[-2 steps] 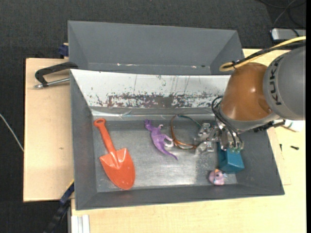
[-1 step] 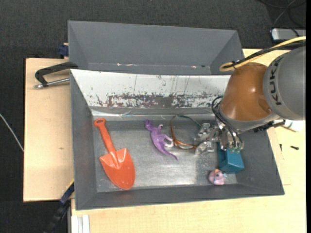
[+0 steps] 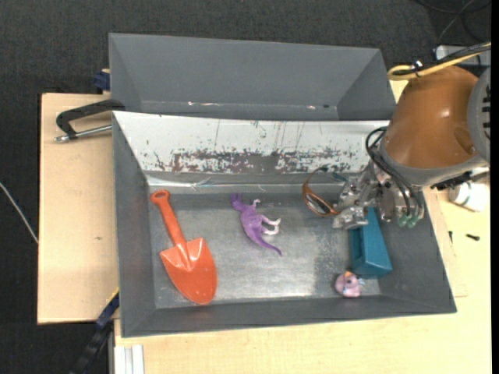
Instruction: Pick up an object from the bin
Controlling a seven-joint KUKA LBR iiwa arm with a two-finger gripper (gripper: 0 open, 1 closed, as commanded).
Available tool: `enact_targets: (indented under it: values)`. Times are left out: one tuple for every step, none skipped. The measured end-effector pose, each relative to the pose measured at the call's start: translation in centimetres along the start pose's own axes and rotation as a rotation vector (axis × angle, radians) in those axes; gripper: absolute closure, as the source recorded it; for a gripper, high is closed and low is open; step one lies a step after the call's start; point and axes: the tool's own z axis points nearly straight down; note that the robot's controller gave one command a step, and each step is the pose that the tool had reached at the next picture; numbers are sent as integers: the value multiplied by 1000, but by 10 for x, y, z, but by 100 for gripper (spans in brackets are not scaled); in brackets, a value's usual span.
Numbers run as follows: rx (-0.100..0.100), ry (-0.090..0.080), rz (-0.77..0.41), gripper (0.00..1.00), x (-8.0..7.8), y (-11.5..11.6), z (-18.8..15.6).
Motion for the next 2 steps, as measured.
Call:
enact_targets:
  values:
    - [0, 0, 0, 100, 0, 0, 0]
    - [-1, 8, -32, 100, 0, -3, -40]
